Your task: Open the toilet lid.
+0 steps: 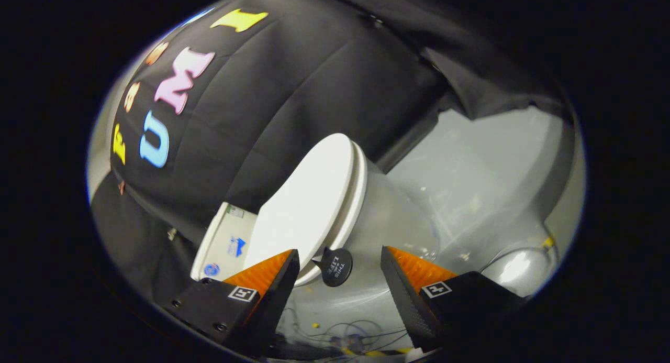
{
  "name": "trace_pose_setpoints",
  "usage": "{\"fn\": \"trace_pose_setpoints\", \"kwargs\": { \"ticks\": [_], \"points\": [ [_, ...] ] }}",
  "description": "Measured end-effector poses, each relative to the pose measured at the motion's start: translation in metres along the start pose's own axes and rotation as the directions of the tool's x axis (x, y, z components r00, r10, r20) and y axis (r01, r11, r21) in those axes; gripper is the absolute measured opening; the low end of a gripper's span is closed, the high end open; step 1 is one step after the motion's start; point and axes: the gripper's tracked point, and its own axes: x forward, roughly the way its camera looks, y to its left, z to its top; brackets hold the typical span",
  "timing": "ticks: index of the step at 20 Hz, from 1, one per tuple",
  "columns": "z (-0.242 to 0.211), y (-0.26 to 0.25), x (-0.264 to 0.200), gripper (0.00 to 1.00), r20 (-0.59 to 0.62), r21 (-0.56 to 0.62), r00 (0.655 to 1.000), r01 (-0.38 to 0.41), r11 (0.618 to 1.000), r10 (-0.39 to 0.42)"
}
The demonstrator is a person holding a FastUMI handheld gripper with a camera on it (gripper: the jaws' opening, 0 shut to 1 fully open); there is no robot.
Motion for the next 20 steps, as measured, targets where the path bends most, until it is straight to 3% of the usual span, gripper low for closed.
{"fn": "trace_pose_setpoints", "kwargs": {
  "ticks": [2,5,7,9,10,15,17,20],
  "points": [
    [-0.001,-0.005,0.003,0.92,-0.015,0.147,1.000,-0.021,0.989,0.023],
    [-0.001,-0.010,0.006,0.92,-0.013,0.230,0.999,-0.042,0.972,0.046],
    [0.001,-0.013,0.007,0.66,-0.008,0.243,0.999,-0.050,0.969,0.053],
    [-0.003,-0.001,0.008,0.65,-0.030,0.302,0.994,-0.095,0.948,0.109],
    [-0.003,0.001,0.009,0.65,-0.027,0.316,0.992,-0.109,0.942,0.124],
    [-0.002,-0.004,0.018,0.43,-0.022,0.294,0.992,-0.109,0.950,0.121],
    [-0.002,0.001,0.014,0.36,-0.025,0.326,0.989,-0.131,0.936,0.147],
    [0.001,0.001,0.016,0.36,-0.018,0.348,0.988,-0.140,0.927,0.156]
  ]
}}
